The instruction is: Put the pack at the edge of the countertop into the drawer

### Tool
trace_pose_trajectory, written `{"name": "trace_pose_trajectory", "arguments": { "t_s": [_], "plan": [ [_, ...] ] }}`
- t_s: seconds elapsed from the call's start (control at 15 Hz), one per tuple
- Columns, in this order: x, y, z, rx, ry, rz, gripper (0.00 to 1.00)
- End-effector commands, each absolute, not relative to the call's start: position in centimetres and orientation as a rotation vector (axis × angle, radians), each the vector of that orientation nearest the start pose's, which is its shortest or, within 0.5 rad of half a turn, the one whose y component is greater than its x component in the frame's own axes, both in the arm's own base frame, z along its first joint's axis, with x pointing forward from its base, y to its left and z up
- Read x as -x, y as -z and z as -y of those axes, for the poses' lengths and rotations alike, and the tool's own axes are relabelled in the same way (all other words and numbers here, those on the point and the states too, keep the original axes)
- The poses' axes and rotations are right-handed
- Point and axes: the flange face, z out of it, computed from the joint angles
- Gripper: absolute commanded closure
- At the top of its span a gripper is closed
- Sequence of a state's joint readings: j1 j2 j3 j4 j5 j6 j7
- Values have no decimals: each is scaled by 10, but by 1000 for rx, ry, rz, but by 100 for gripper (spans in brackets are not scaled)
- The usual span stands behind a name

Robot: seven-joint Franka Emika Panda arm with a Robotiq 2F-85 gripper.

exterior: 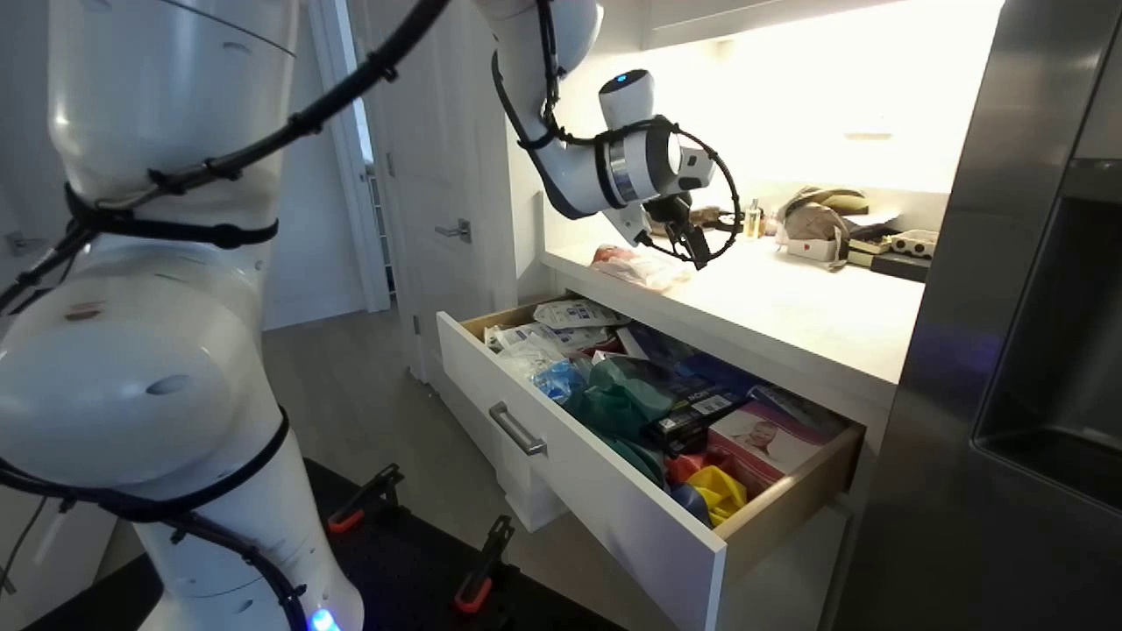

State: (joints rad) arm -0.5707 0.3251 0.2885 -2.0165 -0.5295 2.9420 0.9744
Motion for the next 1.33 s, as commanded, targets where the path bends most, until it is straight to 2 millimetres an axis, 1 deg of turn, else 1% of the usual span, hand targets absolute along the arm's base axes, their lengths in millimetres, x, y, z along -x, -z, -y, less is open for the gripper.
{"name": "trace_pose_trajectory", "arguments": {
  "t_s": [0.0, 0.07, 0.33, 0.47, 0.6, 0.67, 0.73, 0.8, 0.93, 1.27],
  "plan": [
    [-661, -344, 150, 2683, 904, -1157, 0],
    [-668, -336, 146, 2692, 893, -1138, 0],
    [-690, -308, 150, 2677, 823, -1129, 0],
    [-699, -301, 149, 2663, 809, -1118, 0],
    [-705, -301, 152, 2656, 816, -1113, 0],
    [-707, -301, 154, 2648, 819, -1119, 25],
    [-709, -302, 156, 2641, 822, -1129, 28],
    [-710, -304, 158, 2631, 821, -1143, 34],
    [-711, -307, 163, 2614, 814, -1177, 51],
    [-713, -313, 170, 2583, 761, -1235, 88]
  ]
}}
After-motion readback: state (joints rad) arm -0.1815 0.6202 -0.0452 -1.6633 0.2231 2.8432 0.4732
